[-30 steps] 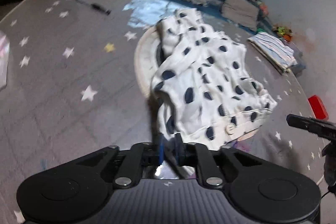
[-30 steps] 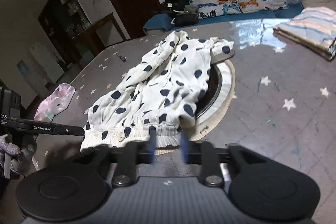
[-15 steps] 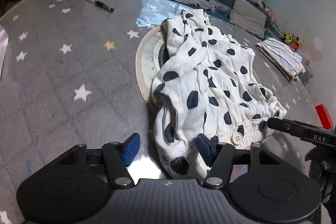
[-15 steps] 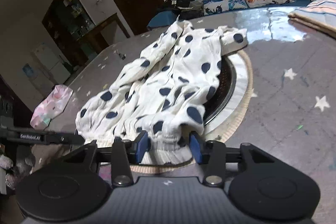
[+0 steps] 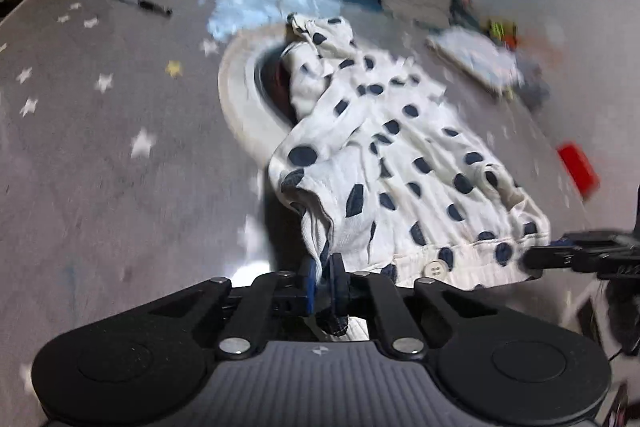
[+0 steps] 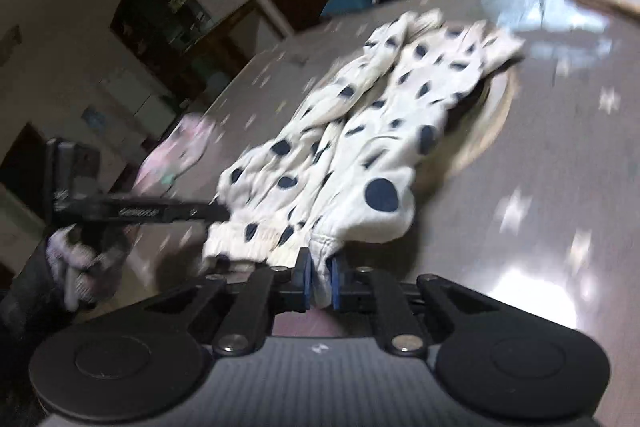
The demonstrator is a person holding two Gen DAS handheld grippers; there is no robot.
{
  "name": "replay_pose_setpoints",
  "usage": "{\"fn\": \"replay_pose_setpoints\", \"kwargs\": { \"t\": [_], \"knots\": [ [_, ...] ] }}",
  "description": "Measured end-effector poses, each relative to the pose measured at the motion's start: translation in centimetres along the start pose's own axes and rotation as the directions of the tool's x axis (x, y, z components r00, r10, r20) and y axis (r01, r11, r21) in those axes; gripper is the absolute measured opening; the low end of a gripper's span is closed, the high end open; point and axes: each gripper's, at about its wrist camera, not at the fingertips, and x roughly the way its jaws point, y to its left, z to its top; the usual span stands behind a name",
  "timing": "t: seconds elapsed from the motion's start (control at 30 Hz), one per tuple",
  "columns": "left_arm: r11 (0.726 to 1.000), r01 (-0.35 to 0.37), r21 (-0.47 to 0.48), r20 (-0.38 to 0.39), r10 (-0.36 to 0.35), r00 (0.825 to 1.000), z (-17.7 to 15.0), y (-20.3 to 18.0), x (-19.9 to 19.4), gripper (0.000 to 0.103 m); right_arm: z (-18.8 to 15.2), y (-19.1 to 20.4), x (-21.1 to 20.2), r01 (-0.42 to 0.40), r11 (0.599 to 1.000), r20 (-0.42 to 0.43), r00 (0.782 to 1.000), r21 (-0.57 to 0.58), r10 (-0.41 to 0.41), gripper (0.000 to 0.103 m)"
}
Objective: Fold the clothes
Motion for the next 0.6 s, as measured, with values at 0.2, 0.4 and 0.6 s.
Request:
{"fn": "replay_pose_setpoints", "kwargs": {
  "t": [0.2,0.4,0.6],
  "knots": [
    [1.0,-0.01,-0.007,-0.064,0.009,0.998,-2.3,1.2,-1.1,0.016,-1.1,0.8,-2.8,0.039,0.999,-0.024,0.999,-0.02,-0.039,0.02],
    [0.999,-0.036,0.028,0.054,0.035,0.998,0.3,0.7,-3.8,0.05,3.6,-1.5,-4.9,0.208,0.977,0.112,0.973,-0.047,-0.202,0.027],
    [0.991,0.099,0.095,0.076,-0.106,0.991,2.7,-3.6,-1.2,0.05,10.6,-6.1,-3.1,0.275,0.961,0.207,0.939,0.032,-0.275,0.03]
  ]
}}
